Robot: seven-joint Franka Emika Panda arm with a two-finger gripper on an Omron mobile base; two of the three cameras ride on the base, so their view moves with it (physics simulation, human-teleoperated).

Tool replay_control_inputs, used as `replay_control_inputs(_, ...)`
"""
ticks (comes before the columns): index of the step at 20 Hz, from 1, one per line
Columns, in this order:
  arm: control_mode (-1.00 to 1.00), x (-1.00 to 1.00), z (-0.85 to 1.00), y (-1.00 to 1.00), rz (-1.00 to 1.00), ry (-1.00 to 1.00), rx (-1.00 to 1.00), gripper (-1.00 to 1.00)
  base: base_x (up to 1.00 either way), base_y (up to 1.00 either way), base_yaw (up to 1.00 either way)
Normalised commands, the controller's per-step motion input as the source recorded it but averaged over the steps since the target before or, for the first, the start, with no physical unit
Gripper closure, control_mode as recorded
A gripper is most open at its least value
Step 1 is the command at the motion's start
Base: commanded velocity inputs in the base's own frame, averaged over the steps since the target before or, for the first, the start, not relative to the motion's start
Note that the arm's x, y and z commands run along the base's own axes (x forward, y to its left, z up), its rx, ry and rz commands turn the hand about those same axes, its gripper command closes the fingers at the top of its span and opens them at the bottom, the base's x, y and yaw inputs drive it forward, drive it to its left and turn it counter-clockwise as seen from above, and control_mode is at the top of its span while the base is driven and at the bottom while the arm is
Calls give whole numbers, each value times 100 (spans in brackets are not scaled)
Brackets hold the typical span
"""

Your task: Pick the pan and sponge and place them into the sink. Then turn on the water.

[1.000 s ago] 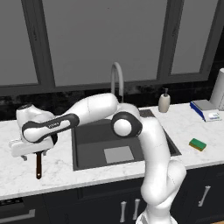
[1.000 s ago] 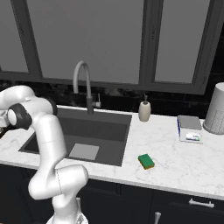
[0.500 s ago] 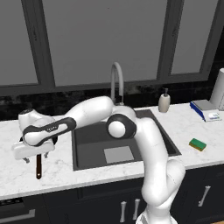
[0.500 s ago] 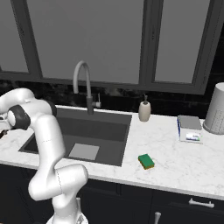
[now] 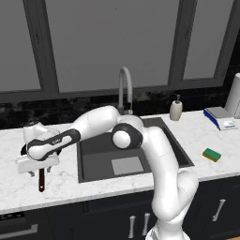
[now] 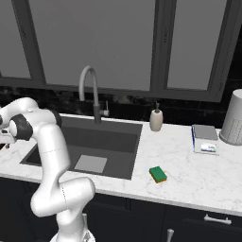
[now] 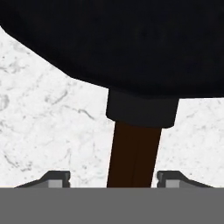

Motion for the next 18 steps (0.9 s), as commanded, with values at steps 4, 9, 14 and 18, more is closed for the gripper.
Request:
replay_control_inputs(4,-100,3,-32,0,0,0,3,100,0,0,0)
replay_control_inputs(9,-100,0,-7,0,0,0,0,100,0,0,0)
replay_control_inputs(14,-100,-2,0,-1,0,-2,2,100,0,0,0)
replay_control_inputs(18,-100,-11,30,-32,-4,-1,4,100,0,0,0)
